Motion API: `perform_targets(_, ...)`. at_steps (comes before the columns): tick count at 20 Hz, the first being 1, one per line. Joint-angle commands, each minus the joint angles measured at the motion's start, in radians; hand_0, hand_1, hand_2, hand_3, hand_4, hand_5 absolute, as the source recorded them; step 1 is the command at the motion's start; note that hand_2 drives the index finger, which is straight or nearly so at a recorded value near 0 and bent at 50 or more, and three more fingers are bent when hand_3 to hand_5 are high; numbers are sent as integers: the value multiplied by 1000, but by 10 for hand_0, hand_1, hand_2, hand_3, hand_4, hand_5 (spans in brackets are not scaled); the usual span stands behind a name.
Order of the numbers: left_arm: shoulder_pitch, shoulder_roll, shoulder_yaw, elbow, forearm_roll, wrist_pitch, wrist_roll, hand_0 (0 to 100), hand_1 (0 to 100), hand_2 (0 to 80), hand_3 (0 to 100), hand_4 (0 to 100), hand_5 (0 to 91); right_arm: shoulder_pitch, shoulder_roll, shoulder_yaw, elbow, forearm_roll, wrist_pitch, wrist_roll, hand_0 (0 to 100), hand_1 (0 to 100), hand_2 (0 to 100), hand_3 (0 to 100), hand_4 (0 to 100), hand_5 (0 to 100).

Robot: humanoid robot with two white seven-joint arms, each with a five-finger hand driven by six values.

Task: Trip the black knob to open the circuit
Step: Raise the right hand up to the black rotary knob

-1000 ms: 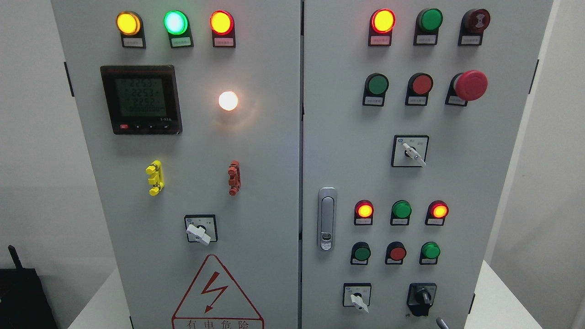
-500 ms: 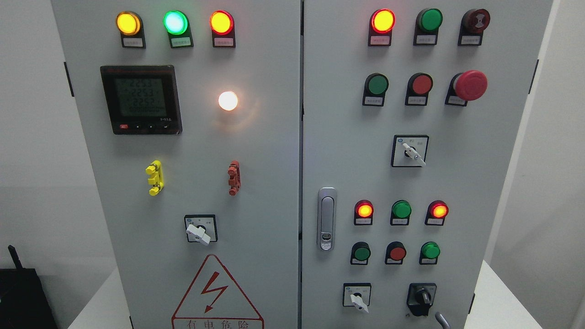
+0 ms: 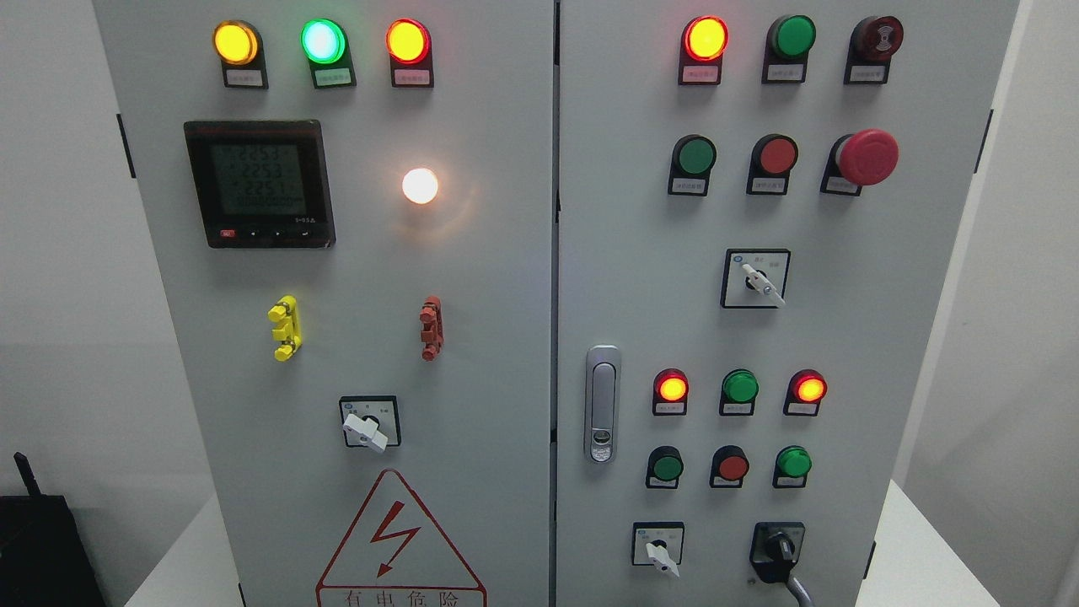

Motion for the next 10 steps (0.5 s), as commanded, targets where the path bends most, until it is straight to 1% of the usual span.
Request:
perform_targets(1, -4, -2, 1, 0, 2, -2, 0, 120, 389, 0, 0, 0, 0, -15, -5, 3, -34, 2, -13, -1, 60, 107, 0, 1000, 1000, 1000)
perform_targets(10, -2, -2, 1, 0, 2, -2, 0, 120, 389, 0, 0, 0, 0, -16, -5, 5, -37, 2, -13, -1, 61, 110, 0, 1000, 1000, 1000)
